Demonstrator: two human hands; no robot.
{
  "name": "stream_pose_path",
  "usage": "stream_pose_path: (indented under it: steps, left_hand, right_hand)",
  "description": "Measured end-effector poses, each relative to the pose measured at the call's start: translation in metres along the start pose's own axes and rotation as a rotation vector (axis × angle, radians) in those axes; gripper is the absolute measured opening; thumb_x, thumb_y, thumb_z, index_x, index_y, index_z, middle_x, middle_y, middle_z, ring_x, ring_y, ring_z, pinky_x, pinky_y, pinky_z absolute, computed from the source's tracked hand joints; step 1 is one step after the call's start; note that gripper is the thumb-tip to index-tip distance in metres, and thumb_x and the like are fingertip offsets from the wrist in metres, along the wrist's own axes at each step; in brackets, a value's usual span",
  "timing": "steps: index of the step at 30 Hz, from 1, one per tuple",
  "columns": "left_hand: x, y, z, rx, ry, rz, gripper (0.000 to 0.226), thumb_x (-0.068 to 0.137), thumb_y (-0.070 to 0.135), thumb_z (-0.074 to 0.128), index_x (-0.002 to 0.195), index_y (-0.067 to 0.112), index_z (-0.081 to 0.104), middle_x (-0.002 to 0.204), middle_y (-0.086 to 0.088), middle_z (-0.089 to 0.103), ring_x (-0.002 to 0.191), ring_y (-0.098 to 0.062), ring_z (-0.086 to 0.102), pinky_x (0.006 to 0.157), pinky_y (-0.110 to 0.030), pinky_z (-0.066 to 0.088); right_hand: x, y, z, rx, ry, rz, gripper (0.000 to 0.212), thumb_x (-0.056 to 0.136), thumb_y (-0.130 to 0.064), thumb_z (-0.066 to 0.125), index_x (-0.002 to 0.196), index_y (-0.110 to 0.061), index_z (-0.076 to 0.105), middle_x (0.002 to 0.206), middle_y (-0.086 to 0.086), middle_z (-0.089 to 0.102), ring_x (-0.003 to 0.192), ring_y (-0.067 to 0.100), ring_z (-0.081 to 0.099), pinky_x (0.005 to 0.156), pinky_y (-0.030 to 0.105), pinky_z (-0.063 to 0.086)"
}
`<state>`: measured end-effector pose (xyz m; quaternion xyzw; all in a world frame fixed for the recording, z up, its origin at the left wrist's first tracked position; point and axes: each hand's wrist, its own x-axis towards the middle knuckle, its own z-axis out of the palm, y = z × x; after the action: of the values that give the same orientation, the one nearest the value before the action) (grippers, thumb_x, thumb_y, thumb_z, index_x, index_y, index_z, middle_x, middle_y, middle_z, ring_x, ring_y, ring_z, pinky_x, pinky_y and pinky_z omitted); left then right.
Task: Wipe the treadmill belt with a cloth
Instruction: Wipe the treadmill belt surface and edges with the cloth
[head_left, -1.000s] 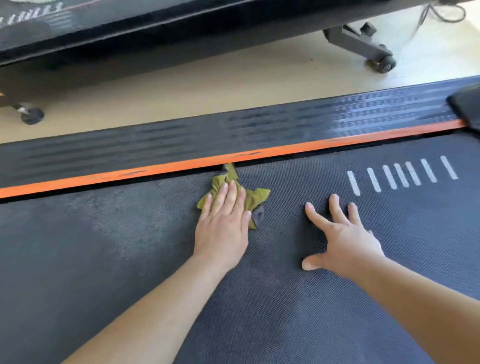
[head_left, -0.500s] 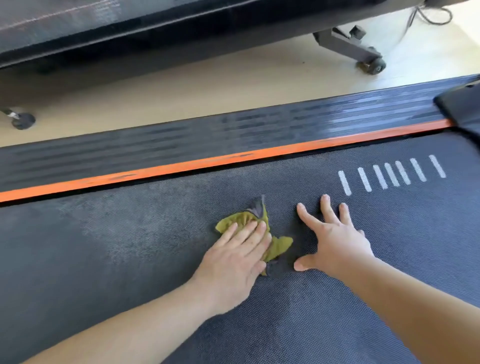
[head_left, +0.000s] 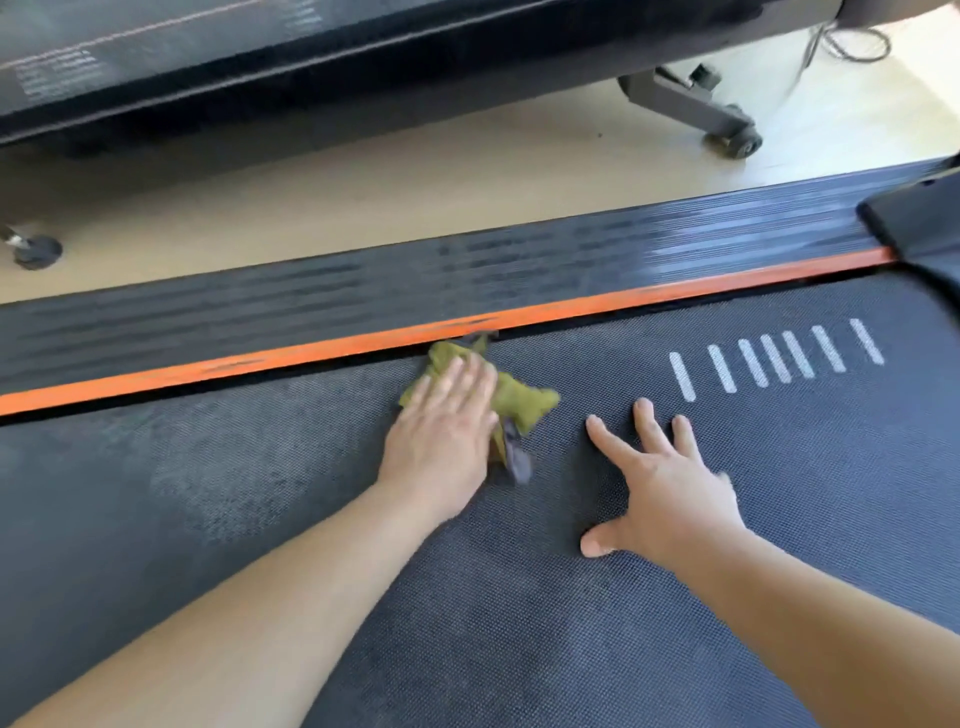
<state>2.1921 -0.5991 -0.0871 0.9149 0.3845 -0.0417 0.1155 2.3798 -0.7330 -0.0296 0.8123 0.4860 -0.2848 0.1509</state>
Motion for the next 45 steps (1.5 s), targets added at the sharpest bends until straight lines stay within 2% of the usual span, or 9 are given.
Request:
stream_pose_path:
  steps: [6,13,18,23,25,29,34,40,45]
  left_hand:
    - [0.005,0.023,0.004,-0.129,-0.029,-0.055,0.064,0.104,0.054,0.008,0.163,0.029,0.005,0.170,0.005,-0.006,0.155,-0.011,-0.015,0.125,-0.036,-0.012]
    - [0.004,0.028,0.014,-0.007,-0.022,-0.043,0.064,0.103,0.061,0.005,0.162,0.037,0.000,0.169,0.001,-0.016,0.155,-0.019,-0.020,0.125,-0.050,-0.006]
    - [0.022,0.011,0.006,0.123,-0.075,0.383,0.061,0.106,0.052,0.016,0.163,0.030,0.009,0.170,0.005,-0.003,0.157,-0.013,-0.007,0.127,-0.043,0.000]
    - [0.024,0.029,0.005,0.051,0.042,-0.055,0.062,0.104,0.043,0.020,0.161,0.018,0.023,0.169,-0.006,0.019,0.157,-0.023,0.013,0.126,-0.048,0.016]
    - [0.011,0.065,0.019,-0.023,0.061,0.084,0.058,0.106,0.037,0.025,0.160,0.015,0.028,0.167,-0.005,0.025,0.156,-0.022,0.015,0.125,-0.048,0.018]
    - [0.026,0.042,0.003,0.051,-0.096,0.366,0.059,0.110,0.043,0.020,0.163,0.026,0.002,0.169,0.008,-0.009,0.155,-0.009,-0.012,0.127,-0.037,-0.005]
    - [0.048,0.070,0.004,-0.086,0.054,-0.028,0.058,0.110,0.035,0.022,0.162,0.013,0.012,0.171,-0.005,0.002,0.157,-0.023,-0.005,0.128,-0.041,0.002]
    - [0.041,0.069,0.013,-0.011,-0.028,0.479,0.056,0.107,0.032,0.034,0.160,0.016,0.028,0.168,-0.001,0.022,0.156,-0.020,0.013,0.124,-0.042,0.022]
    - [0.054,0.040,-0.006,-0.193,-0.018,0.195,0.066,0.106,0.044,0.044,0.163,0.027,0.015,0.171,0.008,0.001,0.155,-0.016,0.012,0.127,-0.037,0.013]
  right_hand:
    - [0.003,0.004,0.002,0.066,-0.001,0.005,0.137,0.053,-0.072,0.085,0.150,-0.062,-0.012,0.164,-0.012,-0.027,0.154,0.031,-0.019,0.113,0.069,0.027]
    - [0.003,0.004,0.003,0.063,0.008,0.003,0.135,0.054,-0.074,0.082,0.149,-0.062,-0.014,0.163,-0.013,-0.029,0.153,0.030,-0.020,0.115,0.067,0.028]
    - [0.002,0.003,0.003,0.071,0.000,-0.003,0.135,0.056,-0.073,0.083,0.150,-0.061,-0.013,0.163,-0.013,-0.030,0.154,0.030,-0.021,0.115,0.067,0.026]
    - [0.002,0.006,0.004,0.094,0.008,-0.001,0.136,0.055,-0.071,0.084,0.149,-0.063,-0.013,0.164,-0.014,-0.029,0.154,0.029,-0.021,0.115,0.068,0.025]
    - [0.001,0.006,0.006,0.120,0.029,-0.024,0.135,0.055,-0.072,0.083,0.150,-0.061,-0.012,0.164,-0.014,-0.029,0.154,0.028,-0.021,0.116,0.067,0.025]
    - [-0.007,0.026,-0.009,0.234,-0.011,-0.077,0.137,0.054,-0.075,0.082,0.150,-0.061,-0.013,0.164,-0.024,-0.020,0.154,0.015,-0.018,0.119,0.060,0.026]
    - [-0.023,0.072,0.000,0.124,-0.015,0.070,0.135,0.054,-0.077,0.081,0.144,-0.067,-0.018,0.163,-0.011,-0.031,0.154,0.030,-0.021,0.120,0.063,0.023]
    - [-0.015,0.074,0.010,0.147,-0.034,0.108,0.136,0.054,-0.068,0.088,0.144,-0.069,-0.013,0.162,-0.012,-0.033,0.153,0.033,-0.023,0.115,0.071,0.023]
    - [-0.016,0.076,0.013,0.153,-0.034,0.123,0.136,0.052,-0.068,0.088,0.143,-0.070,-0.013,0.162,-0.013,-0.032,0.153,0.033,-0.023,0.115,0.071,0.023]
